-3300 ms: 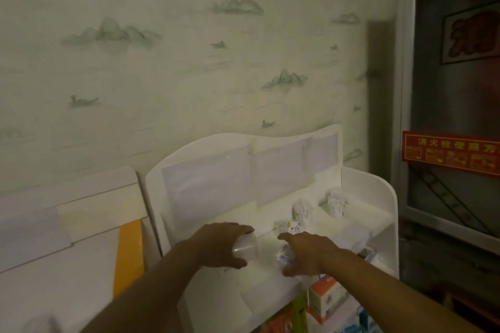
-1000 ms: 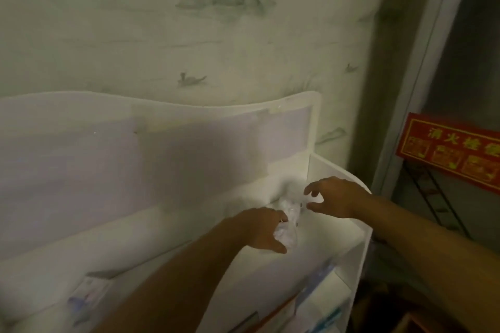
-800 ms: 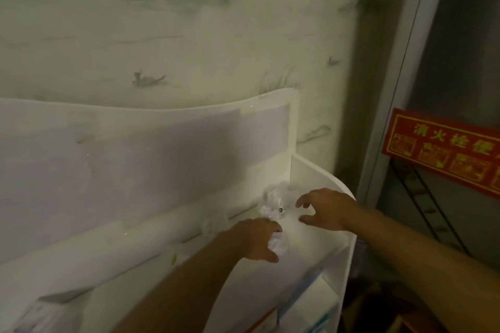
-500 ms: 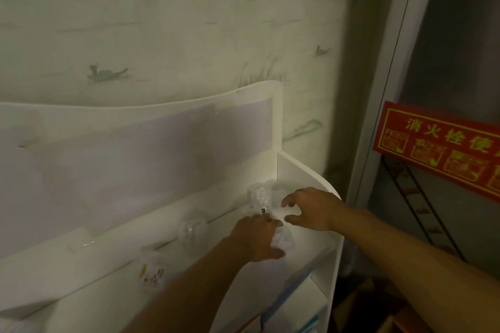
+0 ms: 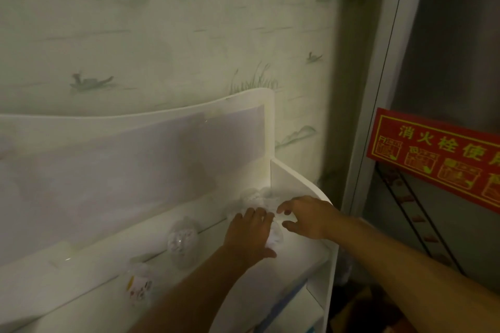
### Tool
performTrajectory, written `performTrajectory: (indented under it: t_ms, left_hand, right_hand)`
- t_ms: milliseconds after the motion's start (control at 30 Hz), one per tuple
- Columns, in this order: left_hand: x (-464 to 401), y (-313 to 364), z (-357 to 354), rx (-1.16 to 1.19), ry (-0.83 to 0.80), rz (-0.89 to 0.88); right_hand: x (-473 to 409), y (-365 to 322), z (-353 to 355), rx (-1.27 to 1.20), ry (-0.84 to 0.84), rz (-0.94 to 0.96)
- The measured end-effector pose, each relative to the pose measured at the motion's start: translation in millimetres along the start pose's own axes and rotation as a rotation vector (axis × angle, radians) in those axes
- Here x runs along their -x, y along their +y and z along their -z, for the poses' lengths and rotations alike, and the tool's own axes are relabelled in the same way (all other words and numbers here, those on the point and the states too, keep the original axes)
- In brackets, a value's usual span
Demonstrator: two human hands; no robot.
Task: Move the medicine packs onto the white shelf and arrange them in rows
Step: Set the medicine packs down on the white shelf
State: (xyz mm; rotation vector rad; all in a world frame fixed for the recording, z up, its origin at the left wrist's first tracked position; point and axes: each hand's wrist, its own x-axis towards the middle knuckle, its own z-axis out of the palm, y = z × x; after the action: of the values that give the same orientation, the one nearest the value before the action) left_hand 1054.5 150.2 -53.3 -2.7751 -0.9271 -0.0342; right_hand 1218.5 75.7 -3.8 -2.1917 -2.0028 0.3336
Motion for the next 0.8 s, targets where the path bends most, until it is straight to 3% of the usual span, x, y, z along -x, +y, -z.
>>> performTrajectory:
  t_ms: [200, 367, 467, 633, 800]
  left_hand:
    - [10.5, -15.2, 4.9, 0.037, 0.167, -0.089]
    - [23.1, -25.3, 39.0, 0.095, 0.028, -0.025]
    - [41.0, -46.3, 63.8, 0.085, 0.022, 0.009]
    - [104.5, -105.4, 110.7, 0.045, -0.036, 0.136]
    - [199.9, -171.5, 149.3, 0.044, -0.125, 0.336]
  right_hand:
    - [-1.4, -10.8, 6.2, -0.013, -0.021, 0.008]
    - [1.9, -20.9, 23.9, -0.002, -0.1, 0.037]
    - [-3.6, -36.3, 37.5, 0.031, -0.091, 0.055]
    - [-19.5, -103.3, 54.5, 0.053, -0.046, 0.17]
    - [-38.2, -210.1, 66.0, 0.101, 0.012, 0.403]
